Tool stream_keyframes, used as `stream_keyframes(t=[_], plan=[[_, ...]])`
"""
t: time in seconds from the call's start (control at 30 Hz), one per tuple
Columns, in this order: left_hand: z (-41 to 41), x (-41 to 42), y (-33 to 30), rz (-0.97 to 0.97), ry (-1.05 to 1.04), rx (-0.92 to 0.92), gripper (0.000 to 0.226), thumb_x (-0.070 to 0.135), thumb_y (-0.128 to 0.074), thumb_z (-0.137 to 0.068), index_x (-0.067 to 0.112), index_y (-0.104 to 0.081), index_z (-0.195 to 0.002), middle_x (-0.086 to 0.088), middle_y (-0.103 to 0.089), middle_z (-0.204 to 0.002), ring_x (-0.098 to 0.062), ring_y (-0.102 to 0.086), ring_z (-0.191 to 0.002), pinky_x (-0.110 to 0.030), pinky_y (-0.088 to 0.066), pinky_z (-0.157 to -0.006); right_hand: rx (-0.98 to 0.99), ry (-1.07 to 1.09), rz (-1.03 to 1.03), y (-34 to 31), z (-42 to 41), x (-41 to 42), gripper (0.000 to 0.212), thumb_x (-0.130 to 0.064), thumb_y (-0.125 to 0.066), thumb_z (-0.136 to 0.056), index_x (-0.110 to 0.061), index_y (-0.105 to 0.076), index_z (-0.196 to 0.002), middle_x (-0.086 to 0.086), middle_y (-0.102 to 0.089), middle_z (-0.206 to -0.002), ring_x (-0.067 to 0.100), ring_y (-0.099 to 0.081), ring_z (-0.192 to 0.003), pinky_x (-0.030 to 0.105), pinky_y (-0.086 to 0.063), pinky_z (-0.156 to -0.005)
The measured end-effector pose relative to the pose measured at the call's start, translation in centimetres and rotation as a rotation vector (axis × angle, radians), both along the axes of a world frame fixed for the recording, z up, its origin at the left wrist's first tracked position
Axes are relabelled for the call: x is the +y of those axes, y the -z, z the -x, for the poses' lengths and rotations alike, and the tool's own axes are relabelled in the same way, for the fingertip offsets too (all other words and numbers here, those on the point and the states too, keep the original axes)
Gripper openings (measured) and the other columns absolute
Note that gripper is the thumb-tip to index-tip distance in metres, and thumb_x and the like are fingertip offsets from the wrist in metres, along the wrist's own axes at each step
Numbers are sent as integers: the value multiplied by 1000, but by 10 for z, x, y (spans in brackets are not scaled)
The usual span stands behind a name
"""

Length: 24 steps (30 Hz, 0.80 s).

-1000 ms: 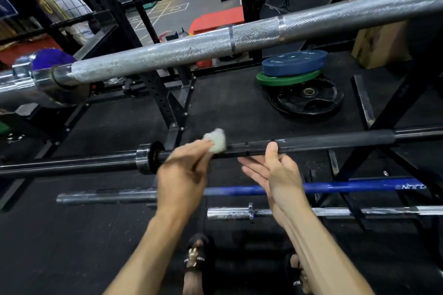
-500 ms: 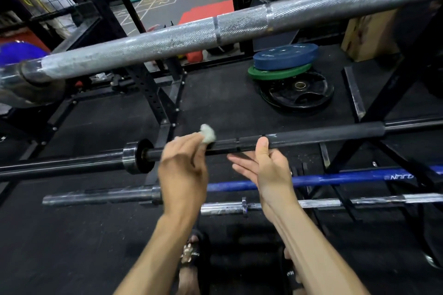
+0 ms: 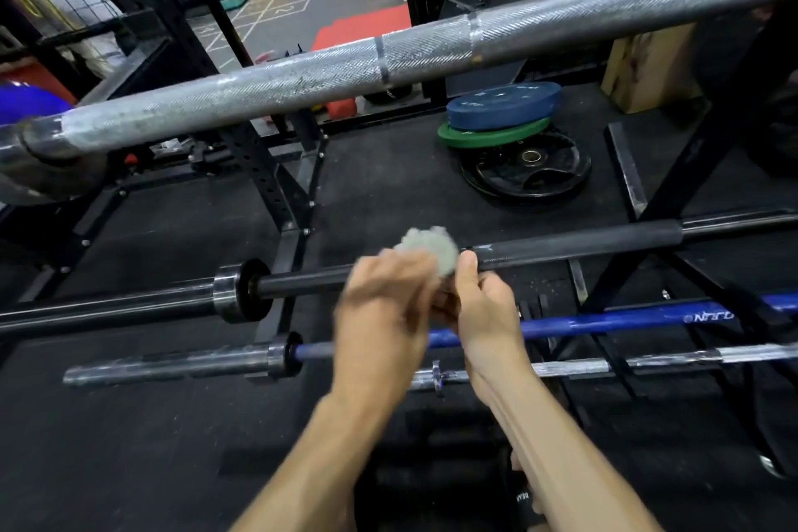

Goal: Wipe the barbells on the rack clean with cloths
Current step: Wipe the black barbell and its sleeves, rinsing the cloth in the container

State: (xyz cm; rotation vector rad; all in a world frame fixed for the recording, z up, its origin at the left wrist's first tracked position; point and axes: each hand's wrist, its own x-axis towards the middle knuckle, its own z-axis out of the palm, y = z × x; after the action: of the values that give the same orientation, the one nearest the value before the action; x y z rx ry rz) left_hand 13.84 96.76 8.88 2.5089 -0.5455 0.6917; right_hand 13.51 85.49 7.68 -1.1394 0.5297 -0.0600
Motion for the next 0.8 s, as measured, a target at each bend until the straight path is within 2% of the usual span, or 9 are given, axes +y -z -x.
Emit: stream_keyframes(t=[0.07, 0.17, 0.27, 0.33, 0.4, 0.5, 0.6, 0.7, 0.8], plan=[[-1, -3, 0, 28, 96, -11, 18, 13, -71, -94, 17, -77, -110, 6, -74, -113, -18, -64, -100, -32, -55, -88, -8, 0, -39, -1, 0, -2, 43, -42, -45, -107, -6, -66, -97, 5, -79, -87, 19, -77, -82, 40, -60, -83], [-8, 20, -1, 11, 98, 9, 21, 16, -72, -95, 19, -78, -114, 9, -73, -120, -16, -66, -112, -30, -54, -97, -32, -88, -131, -5, 3, -12, 46, -39, -39, -108, -1, -65, -110, 11, -79, -97, 23, -77, -88, 31, -63, -75], [-8, 31, -7, 36, -53, 34, 21, 19, -69, -95, 21, -78, -114, 11, -73, -120, -10, -65, -112, -16, -44, -101, -30, -93, -208, -6, 6, -34, 57, -50, -33, -106, -2, -62, -114, 18, -76, -106, 30, -76, -94, 40, -62, -80], [-5, 21, -6, 79, -134, 79, 21, 19, -68, -96, 21, -78, -114, 11, -73, -119, -10, -63, -114, -19, -44, -102, -20, -6, -317, -8, 8, -56, 59, -56, -33, -103, -5, -57, -121, 20, -70, -114, 35, -75, -95, 47, -61, -81], [-6, 5, -4, 130, -154, 120, 21, 21, -66, -97, 21, -77, -115, 11, -73, -119, -11, -62, -117, -25, -43, -106, -45, 95, -375, -8, 8, -71, 57, -56, -35, -103, -9, -54, -129, 20, -67, -121, 39, -75, -95, 46, -62, -74], [-10, -32, -4, 142, -88, 122, 19, 22, -63, -98, 23, -77, -112, 10, -74, -116, -13, -61, -112, -21, -40, -102, -66, 172, -352, -8, 7, -71, 57, -53, -37, -105, -6, -52, -133, 22, -65, -126, 40, -75, -91, 43, -63, -67], [-12, -68, -7, 75, 3, 119, 19, 26, -57, -97, 26, -74, -106, 12, -72, -108, -13, -60, -102, -18, -39, -88, -71, 256, -322, -10, 4, -64, 49, -50, -38, -107, -7, -54, -127, 20, -68, -120, 35, -76, -85, 37, -62, -62], [-23, -54, -12, -30, 87, 77, 23, 31, -53, -98, 26, -74, -104, 12, -73, -105, -13, -62, -97, -22, -42, -89, -81, 298, -300, -10, 2, -65, 39, -47, -37, -108, -13, -57, -112, 12, -73, -104, 32, -76, -79, 36, -62, -60], [-31, -23, -12, -44, -25, 8, 21, 27, -57, -97, 20, -76, -101, 7, -74, -100, -19, -65, -91, -24, -42, -83, -92, 268, -303, -9, 0, -66, 38, -48, -37, -107, -16, -55, -114, 1, -78, -83, 31, -77, -80, 37, -63, -62]])
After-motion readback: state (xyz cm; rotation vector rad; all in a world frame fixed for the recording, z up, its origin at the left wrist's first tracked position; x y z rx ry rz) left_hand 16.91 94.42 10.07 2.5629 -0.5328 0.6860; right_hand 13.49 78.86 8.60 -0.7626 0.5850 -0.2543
